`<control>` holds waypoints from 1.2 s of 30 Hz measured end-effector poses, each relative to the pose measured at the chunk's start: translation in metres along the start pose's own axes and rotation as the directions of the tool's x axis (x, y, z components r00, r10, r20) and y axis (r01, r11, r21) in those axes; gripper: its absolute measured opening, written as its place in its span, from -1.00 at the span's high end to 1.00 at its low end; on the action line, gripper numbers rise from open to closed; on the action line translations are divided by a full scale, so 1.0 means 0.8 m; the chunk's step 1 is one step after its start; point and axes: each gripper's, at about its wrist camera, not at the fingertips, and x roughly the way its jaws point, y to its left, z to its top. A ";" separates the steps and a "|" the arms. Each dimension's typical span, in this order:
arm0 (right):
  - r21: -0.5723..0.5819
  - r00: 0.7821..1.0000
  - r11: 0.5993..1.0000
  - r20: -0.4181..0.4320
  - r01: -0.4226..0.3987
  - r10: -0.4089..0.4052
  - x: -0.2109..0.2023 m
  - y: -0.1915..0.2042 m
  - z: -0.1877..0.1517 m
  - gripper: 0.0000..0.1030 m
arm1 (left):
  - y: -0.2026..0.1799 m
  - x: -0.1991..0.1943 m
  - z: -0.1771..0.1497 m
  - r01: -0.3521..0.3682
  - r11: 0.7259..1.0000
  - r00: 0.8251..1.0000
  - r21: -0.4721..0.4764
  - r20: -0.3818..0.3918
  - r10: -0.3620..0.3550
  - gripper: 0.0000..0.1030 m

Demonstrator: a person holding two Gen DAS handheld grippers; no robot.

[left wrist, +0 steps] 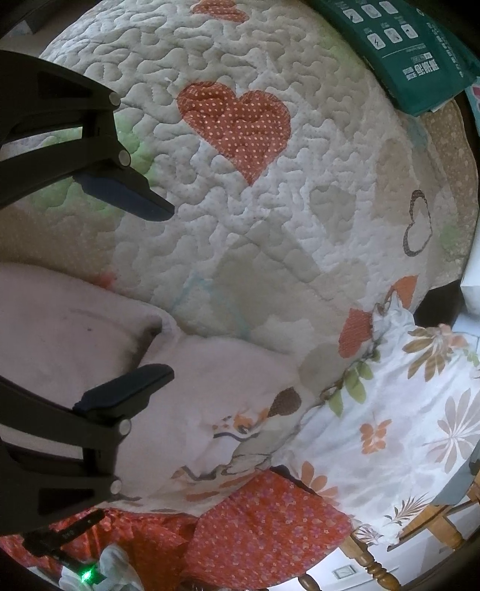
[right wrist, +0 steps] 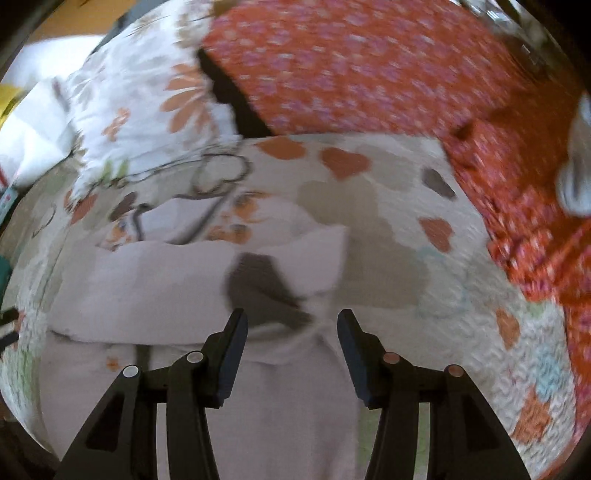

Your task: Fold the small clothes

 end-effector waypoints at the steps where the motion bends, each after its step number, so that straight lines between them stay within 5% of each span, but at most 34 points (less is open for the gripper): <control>1: 0.029 1.000 1.000 -0.006 -0.011 0.011 0.003 -0.010 0.000 -0.07 | 0.000 0.000 0.000 0.001 1.000 1.000 -0.001 0.000 -0.001 -0.53; 4: 0.092 0.999 0.994 -0.004 -0.052 0.053 0.011 -0.026 0.001 -0.06 | -0.003 0.002 -0.005 -0.001 1.000 1.000 0.004 -0.004 0.001 -0.53; 7: 0.091 0.992 0.989 -0.014 -0.120 0.122 0.024 -0.013 0.009 0.25 | -0.011 0.007 -0.009 -0.012 1.000 1.000 0.026 -0.012 0.012 -0.53; 11: 0.144 0.996 0.986 -0.023 -0.082 0.086 0.053 -0.005 0.022 0.24 | -0.015 0.013 -0.011 -0.012 0.999 1.000 0.039 -0.028 0.014 -0.53; 13: 0.191 0.996 0.979 -0.047 -0.072 0.082 0.076 -0.012 0.028 0.01 | -0.016 0.012 -0.010 -0.011 0.999 1.000 0.039 -0.024 0.012 -0.53; 16: 0.221 0.978 0.966 -0.122 -0.138 0.168 0.109 -0.012 0.026 -0.05 | -0.016 0.013 -0.007 -0.009 0.999 1.000 0.042 -0.023 0.010 -0.53; 18: 0.165 0.970 0.969 -0.128 -0.183 0.205 0.105 0.000 0.023 0.47 | -0.015 0.013 -0.007 -0.009 0.999 1.000 0.042 -0.024 0.010 -0.53; 21: 0.074 0.985 0.984 -0.048 -0.162 0.166 0.074 0.009 0.024 0.59 | -0.015 0.014 -0.006 -0.016 0.999 1.000 0.043 -0.020 0.017 -0.53; 25: 0.023 0.996 0.998 0.054 0.064 -0.066 0.058 0.008 0.029 0.57 | -0.014 0.019 -0.007 -0.034 0.998 0.999 0.051 -0.025 0.035 -0.53; 27: 0.013 0.987 0.988 0.045 0.155 -0.156 0.063 0.002 0.028 0.32 | -0.015 0.020 -0.008 -0.037 0.998 0.999 0.055 -0.028 0.039 -0.53; 36: 0.193 0.996 0.979 -0.049 -0.065 0.076 0.032 -0.057 -0.053 0.13 | -0.013 0.018 -0.030 -0.063 0.992 0.997 0.110 -0.032 0.067 -0.53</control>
